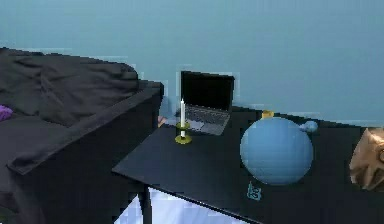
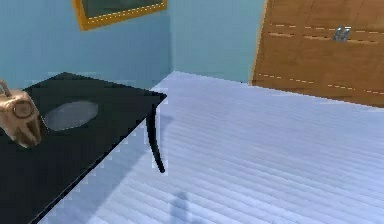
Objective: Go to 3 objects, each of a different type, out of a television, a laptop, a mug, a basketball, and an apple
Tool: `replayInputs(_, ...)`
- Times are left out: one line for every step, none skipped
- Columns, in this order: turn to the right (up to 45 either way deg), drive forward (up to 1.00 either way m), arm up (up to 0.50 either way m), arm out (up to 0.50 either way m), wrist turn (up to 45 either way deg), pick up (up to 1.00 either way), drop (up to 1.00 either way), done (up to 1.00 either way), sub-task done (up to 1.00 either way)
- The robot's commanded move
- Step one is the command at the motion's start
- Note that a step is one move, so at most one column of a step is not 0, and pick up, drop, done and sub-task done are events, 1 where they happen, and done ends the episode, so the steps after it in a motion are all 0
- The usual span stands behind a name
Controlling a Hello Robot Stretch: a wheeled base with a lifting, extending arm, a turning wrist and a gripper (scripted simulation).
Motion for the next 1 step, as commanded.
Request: replayInputs(0.0, 0.0, 0.0, 0.0, 0.0, 0.0, 0.0, 1.0, 0.0)
